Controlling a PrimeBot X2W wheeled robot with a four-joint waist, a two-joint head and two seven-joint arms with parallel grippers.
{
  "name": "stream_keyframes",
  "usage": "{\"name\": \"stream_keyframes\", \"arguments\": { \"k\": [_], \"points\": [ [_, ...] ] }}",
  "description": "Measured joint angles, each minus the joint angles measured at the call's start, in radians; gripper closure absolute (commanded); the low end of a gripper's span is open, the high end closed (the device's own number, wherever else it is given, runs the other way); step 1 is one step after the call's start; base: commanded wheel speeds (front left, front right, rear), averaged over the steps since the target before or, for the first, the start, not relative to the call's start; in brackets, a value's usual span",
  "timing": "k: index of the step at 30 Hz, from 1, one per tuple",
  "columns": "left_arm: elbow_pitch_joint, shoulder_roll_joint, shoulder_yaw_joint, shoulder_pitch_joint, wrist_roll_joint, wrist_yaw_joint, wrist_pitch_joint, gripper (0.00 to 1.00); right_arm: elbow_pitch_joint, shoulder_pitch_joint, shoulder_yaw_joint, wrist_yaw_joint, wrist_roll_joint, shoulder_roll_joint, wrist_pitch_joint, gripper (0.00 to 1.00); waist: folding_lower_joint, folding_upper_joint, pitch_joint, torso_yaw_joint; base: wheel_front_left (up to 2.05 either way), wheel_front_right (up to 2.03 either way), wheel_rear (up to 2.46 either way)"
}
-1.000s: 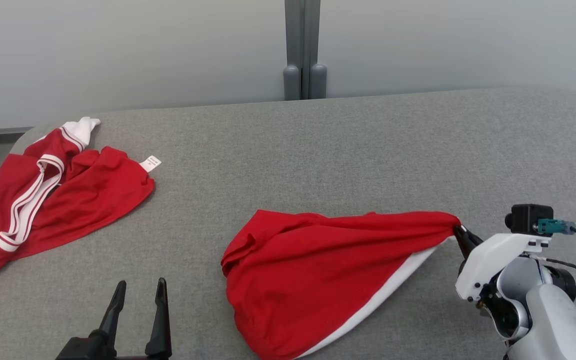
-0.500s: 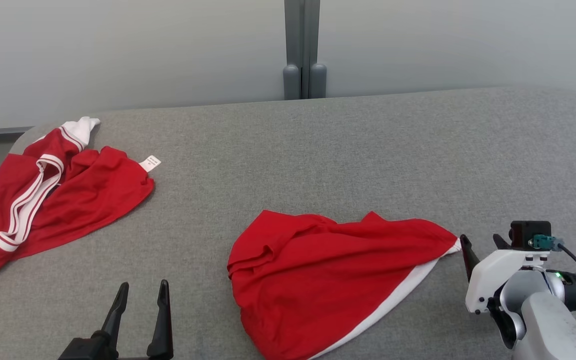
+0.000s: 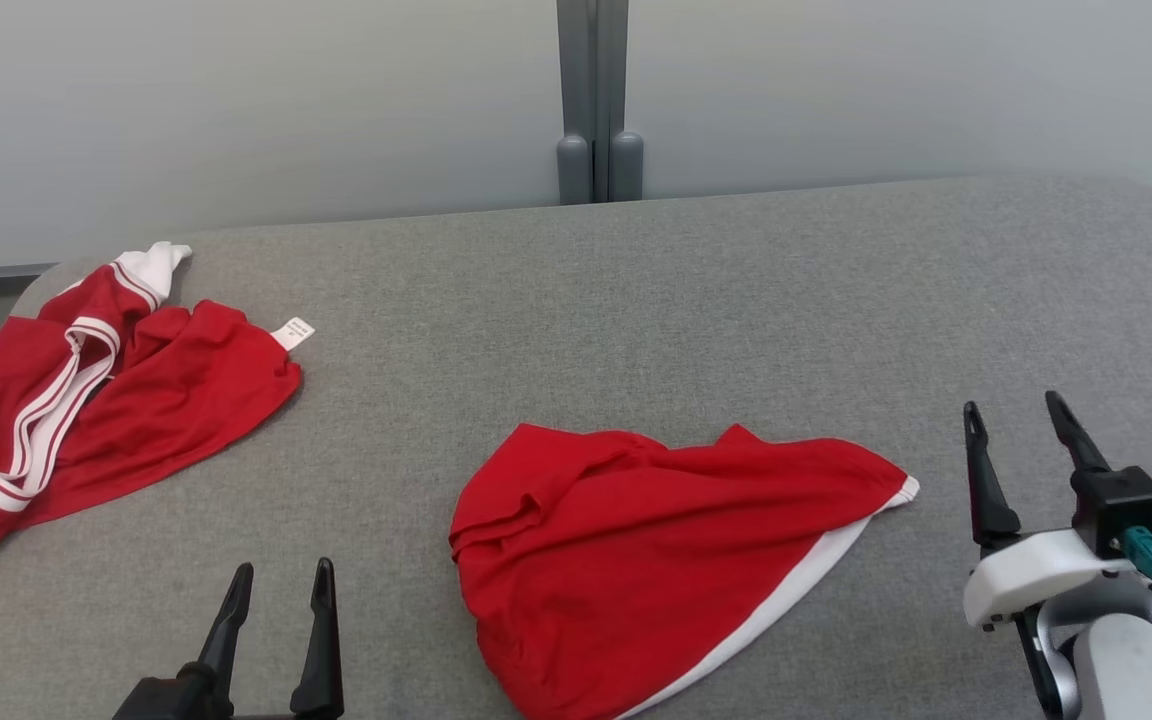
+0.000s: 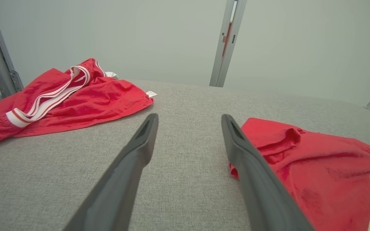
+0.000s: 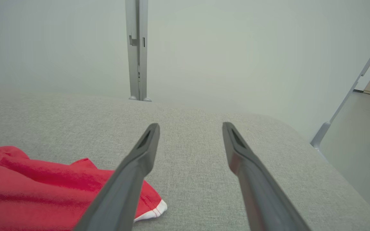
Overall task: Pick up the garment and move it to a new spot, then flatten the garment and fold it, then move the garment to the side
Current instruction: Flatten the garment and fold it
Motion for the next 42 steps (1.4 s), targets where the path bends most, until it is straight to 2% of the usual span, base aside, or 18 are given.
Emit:
{"name": "stream_keyframes", "arguments": {
  "k": [3, 6, 9, 12, 15, 19, 26, 28, 32, 33, 34, 42],
  "points": [
    [-0.001, 0.000, 0.002, 0.000, -0.003, 0.000, 0.000, 0.00, -0.156, 0.091, 0.001, 0.000, -0.016, 0.008, -0.001, 0.00, 0.0000, 0.0000, 0.004, 0.004, 0.00, 0.00, 0.00],
    [-0.002, -0.001, 0.004, 0.000, -0.006, 0.000, 0.000, 0.00, -0.243, 0.177, 0.010, 0.000, 0.001, 0.020, -0.001, 0.00, 0.0000, 0.0000, 0.008, 0.007, 0.00, 0.00, 0.00],
    [0.006, -0.001, -0.012, 0.009, -0.010, 0.000, 0.000, 0.00, -0.291, 0.230, 0.034, 0.000, 0.012, 0.029, -0.001, 0.00, 0.0000, 0.0000, 0.009, 0.009, 0.00, 0.00, 0.00],
    [0.029, -0.001, -0.069, 0.019, -0.036, 0.000, 0.000, 0.00, -0.297, 0.275, 0.054, 0.000, 0.019, 0.033, -0.001, 0.00, 0.0000, 0.0000, 0.011, 0.008, 0.00, 0.00, 0.00],
    [0.076, -0.001, -0.164, 0.019, -0.133, 0.000, 0.000, 0.00, -0.296, 0.292, 0.064, 0.000, 0.021, 0.034, -0.001, 0.00, 0.0000, 0.0000, 0.012, 0.005, 0.00, 0.00, 0.00],
    [0.148, 0.006, -0.309, 0.004, -0.320, 0.000, 0.015, 0.00, -0.294, 0.297, 0.084, 0.000, 0.025, 0.035, -0.001, 0.00, 0.0000, 0.0000, 0.017, -0.005, 0.00, 0.00, 0.00],
    [0.211, 0.064, -0.427, -0.070, -0.564, 0.000, 0.133, 0.00, -0.292, 0.278, 0.110, 0.000, 0.036, 0.036, -0.001, 0.00, 0.0000, 0.0000, 0.035, -0.040, 0.00, 0.00, 0.00],
    [0.244, 0.104, -0.461, -0.092, -0.554, 0.000, 0.157, 0.00, -0.290, 0.274, 0.111, 0.000, 0.036, 0.036, -0.001, 0.00, 0.0000, 0.0000, 0.039, -0.053, 0.00, 0.00, 0.00],
    [0.259, 0.113, -0.484, -0.110, -0.616, 0.000, 0.166, 0.00, -0.289, 0.270, 0.109, 0.000, 0.036, 0.036, -0.001, 0.00, 0.0000, 0.0000, 0.043, -0.079, 0.00, 0.00, 0.00],
    [0.258, 0.110, -0.491, -0.114, -0.623, 0.000, 0.160, 0.60, -0.288, 0.270, 0.107, 0.000, 0.038, 0.037, -0.001, 0.00, 0.0000, 0.0000, 0.043, -0.085, 0.00, 0.00, 0.00],
    [0.258, 0.117, -0.493, -0.122, -0.626, 0.000, 0.148, 1.00, -0.289, 0.270, 0.106, 0.000, 0.040, 0.036, -0.001, 0.00, 0.0000, 0.0000, 0.044, -0.091, 0.00, 0.00, 0.00],
    [0.264, 0.174, -0.497, -0.205, -0.674, 0.000, 0.109, 1.00, -0.289, 0.270, 0.109, 0.000, 0.062, 0.036, -0.001, 0.00, 0.0000, 0.0000, 0.054, -0.117, 0.00, 0.00, 0.00]
  ]
}}
